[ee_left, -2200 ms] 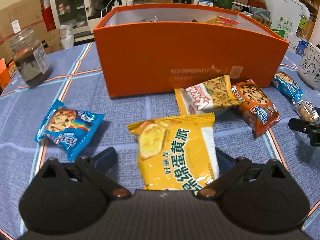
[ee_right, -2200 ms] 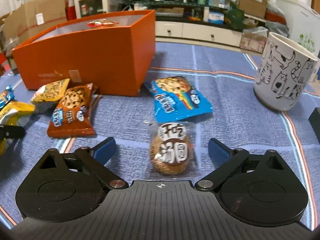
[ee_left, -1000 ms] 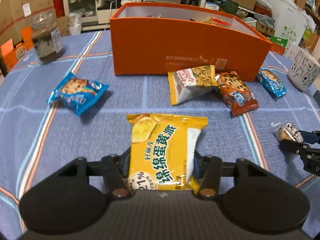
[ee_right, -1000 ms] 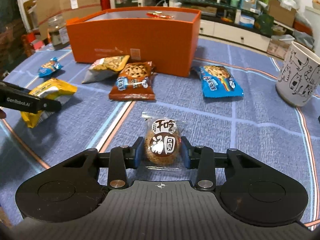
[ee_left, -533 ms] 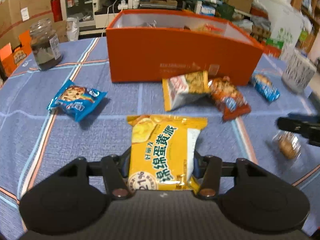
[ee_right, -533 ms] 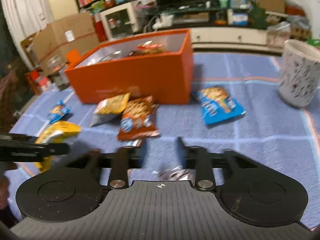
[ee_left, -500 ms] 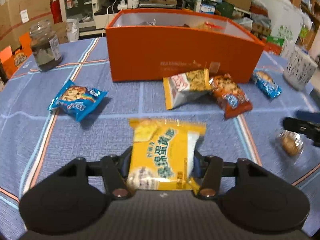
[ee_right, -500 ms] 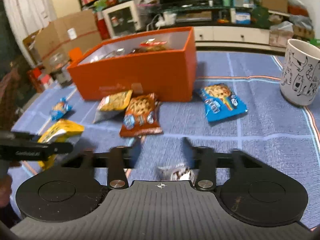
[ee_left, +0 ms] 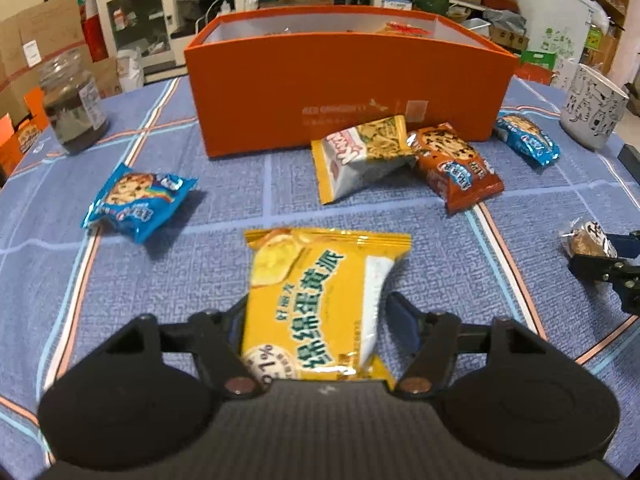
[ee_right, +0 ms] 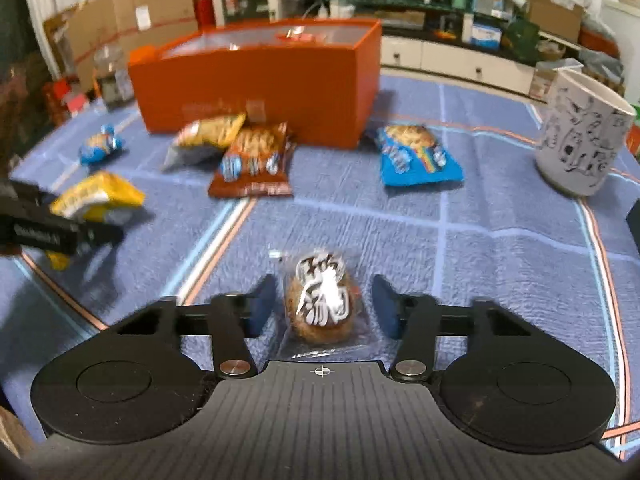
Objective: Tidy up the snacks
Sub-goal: 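Carry the yellow cake packet and round cookie bag over the orange box, then open both tools to drop both snacks into the orange box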
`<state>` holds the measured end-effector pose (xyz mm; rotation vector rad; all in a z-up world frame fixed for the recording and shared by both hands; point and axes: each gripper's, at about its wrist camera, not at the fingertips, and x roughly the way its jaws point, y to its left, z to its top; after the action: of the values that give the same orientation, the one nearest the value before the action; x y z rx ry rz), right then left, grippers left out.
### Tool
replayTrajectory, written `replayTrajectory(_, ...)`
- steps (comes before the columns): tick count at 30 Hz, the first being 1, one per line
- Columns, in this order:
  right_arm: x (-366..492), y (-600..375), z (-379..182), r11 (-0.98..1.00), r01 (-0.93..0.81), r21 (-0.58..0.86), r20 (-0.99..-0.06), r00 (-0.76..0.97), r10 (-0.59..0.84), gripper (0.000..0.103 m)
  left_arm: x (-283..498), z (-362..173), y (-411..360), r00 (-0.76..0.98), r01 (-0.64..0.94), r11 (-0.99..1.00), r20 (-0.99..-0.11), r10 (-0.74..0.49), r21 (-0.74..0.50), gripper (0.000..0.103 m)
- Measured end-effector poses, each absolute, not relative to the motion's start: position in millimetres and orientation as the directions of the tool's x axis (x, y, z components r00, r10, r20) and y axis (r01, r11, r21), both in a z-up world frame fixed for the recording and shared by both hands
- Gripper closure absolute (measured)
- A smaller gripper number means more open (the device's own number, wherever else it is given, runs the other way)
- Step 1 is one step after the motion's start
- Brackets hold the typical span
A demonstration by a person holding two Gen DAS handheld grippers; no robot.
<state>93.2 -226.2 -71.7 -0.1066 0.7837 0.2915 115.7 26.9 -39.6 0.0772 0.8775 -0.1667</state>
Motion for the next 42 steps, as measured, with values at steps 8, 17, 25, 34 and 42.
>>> replayTrajectory(8,78,-228,-33,0.956,-0.293,0.031,-0.595,0.763,0.253,0.085,112,-5,47,0.658,0.155,0.976,-0.721,-0.219,-0.154,0.056)
replayTrajectory(17,150,-195,32,0.940,-0.326,0.097,-0.442,0.832,0.334,0.085,191,65,63,0.780,0.109,0.987,-0.605,-0.160,-0.120,0.057)
replayTrajectory(25,276,-153,29,0.952,-0.299,0.057,-0.445,0.846,0.292,0.085,304,54,42,0.785,0.081,0.990,-0.605,-0.135,-0.115,0.057)
replayTrajectory(34,316,-147,-18,0.948,-0.297,0.118,-0.495,0.810,0.315,0.066,322,12,30,0.763,0.101,0.994,-0.638,-0.103,-0.038,0.038)
replayTrajectory(42,276,-151,25,0.952,-0.260,0.161,-0.388,0.870,0.303,0.007,253,61,71,0.830,0.039,0.998,-0.554,-0.060,-0.050,0.020)
